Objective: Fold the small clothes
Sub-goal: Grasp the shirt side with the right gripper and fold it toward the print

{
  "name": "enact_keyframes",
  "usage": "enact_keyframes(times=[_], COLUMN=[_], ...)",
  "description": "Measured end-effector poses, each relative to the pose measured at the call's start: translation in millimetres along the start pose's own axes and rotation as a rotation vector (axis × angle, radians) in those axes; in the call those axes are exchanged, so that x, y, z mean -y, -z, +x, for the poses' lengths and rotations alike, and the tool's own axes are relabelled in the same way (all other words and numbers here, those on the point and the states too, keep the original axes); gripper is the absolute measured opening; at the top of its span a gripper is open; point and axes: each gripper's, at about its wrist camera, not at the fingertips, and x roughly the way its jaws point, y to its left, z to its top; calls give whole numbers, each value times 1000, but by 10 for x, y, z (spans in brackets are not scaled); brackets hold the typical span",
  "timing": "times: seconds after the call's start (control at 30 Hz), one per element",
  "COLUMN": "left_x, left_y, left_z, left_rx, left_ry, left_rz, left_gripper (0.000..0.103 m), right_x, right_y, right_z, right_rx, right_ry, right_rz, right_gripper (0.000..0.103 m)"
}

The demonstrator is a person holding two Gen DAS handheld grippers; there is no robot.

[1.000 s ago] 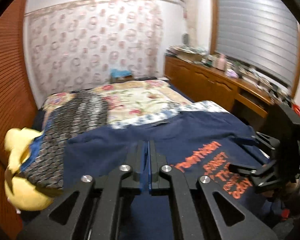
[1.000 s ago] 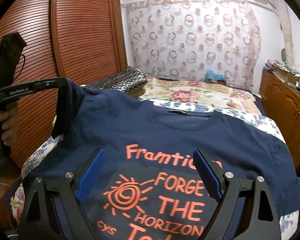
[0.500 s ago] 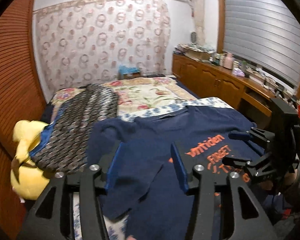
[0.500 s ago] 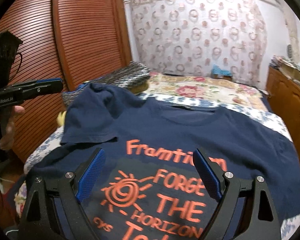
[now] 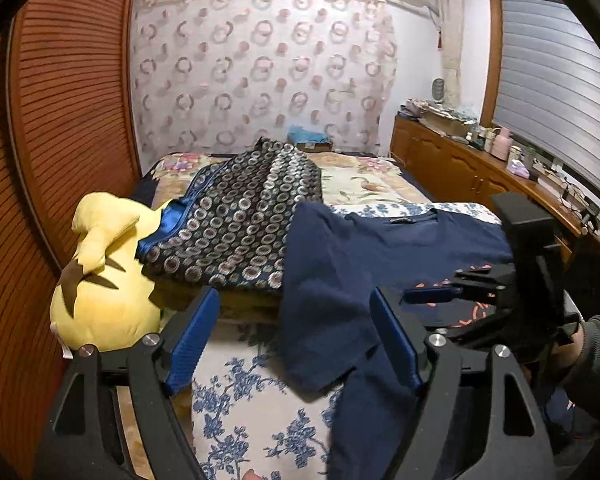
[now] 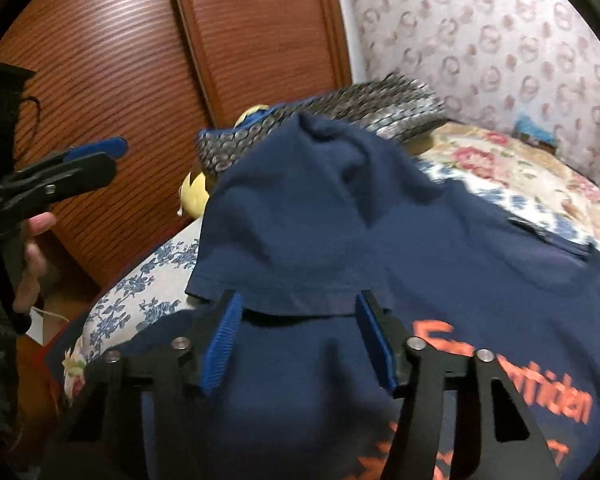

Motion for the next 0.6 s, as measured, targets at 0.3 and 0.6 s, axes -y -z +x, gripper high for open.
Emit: enact_keyframes(times=[0.3, 0.6], left_x=[-85, -98], left_y=[162, 231], left_z=[65, 140], left_rx=[-23, -43], left_ry=[6, 16], left_rz=[-32, -60], left_gripper=[78, 78], right_x=[12, 89], right_y=[-135, -304], right_z=[463, -28], right_rx=[-68, 65], right_ry=[-9, -65], right_rz=[-32, -21], right_gripper=[8, 5])
